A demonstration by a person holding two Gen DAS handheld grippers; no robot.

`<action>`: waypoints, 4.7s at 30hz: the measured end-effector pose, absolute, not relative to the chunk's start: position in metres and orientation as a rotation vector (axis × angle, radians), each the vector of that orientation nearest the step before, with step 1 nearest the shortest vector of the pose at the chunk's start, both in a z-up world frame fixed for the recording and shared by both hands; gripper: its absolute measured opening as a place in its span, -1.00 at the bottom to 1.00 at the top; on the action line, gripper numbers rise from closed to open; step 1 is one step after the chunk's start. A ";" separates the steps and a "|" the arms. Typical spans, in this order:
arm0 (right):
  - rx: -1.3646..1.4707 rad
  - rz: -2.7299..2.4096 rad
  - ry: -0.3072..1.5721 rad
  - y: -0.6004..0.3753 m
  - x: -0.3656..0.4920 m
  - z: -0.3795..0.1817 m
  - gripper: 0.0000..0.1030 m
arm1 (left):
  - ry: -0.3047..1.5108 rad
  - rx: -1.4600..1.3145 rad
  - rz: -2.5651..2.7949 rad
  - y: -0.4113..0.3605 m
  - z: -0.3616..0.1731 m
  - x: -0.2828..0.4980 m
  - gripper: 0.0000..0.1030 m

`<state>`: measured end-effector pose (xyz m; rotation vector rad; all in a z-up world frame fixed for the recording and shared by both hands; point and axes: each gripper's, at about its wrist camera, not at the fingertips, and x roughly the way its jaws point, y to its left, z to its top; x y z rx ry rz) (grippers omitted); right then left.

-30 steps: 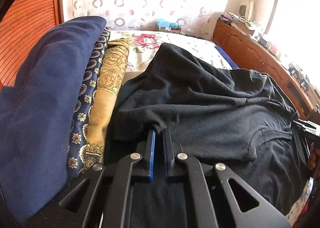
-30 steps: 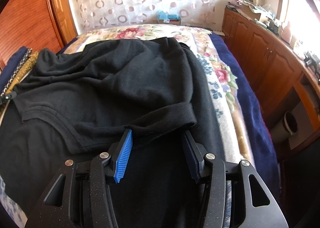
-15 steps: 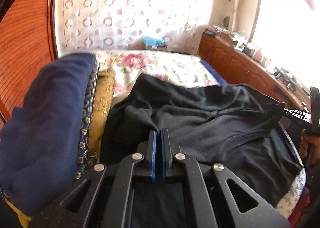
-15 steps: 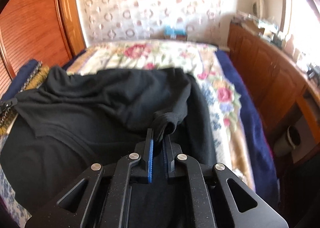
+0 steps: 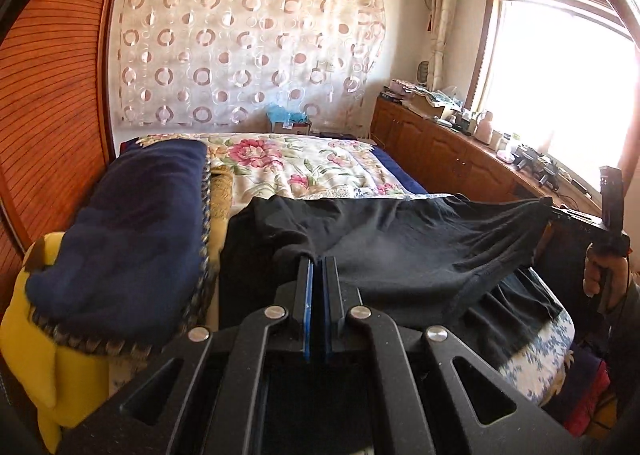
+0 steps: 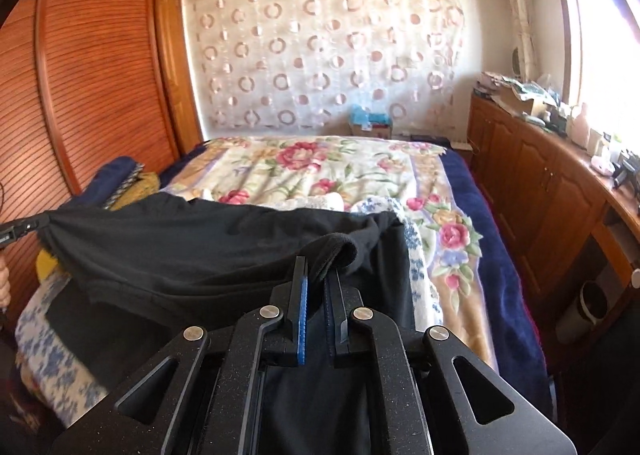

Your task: Fold small clothes

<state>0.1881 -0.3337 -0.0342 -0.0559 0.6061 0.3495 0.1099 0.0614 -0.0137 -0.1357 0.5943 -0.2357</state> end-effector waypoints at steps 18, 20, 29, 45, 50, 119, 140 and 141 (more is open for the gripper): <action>-0.039 0.343 0.759 -0.348 0.113 -0.106 -0.92 | 0.752 -0.130 -0.201 0.059 -0.085 0.059 -0.97; -0.043 0.336 0.794 -0.348 0.111 -0.122 -0.92 | 0.762 -0.127 -0.192 0.056 -0.090 0.058 -0.96; -0.012 0.301 0.801 -0.361 0.099 -0.129 -0.63 | 0.765 -0.116 -0.161 0.060 -0.093 0.047 -0.75; 0.004 0.167 0.836 -0.397 0.103 -0.136 -0.20 | 0.839 -0.104 -0.136 0.068 -0.115 0.057 -0.26; -0.006 0.159 0.857 -0.399 0.102 -0.145 -0.19 | 0.862 -0.113 -0.123 0.074 -0.122 0.060 -0.24; 0.023 0.264 0.715 -0.367 0.084 -0.135 -0.29 | 0.796 -0.160 -0.164 0.058 -0.106 0.087 -0.82; 0.068 0.277 0.685 -0.376 0.081 -0.133 -0.29 | 0.599 -0.080 -0.535 -0.098 0.000 0.127 -0.84; 0.072 0.279 0.682 -0.377 0.080 -0.132 -0.29 | 0.594 -0.075 -0.552 -0.106 0.006 0.128 -0.84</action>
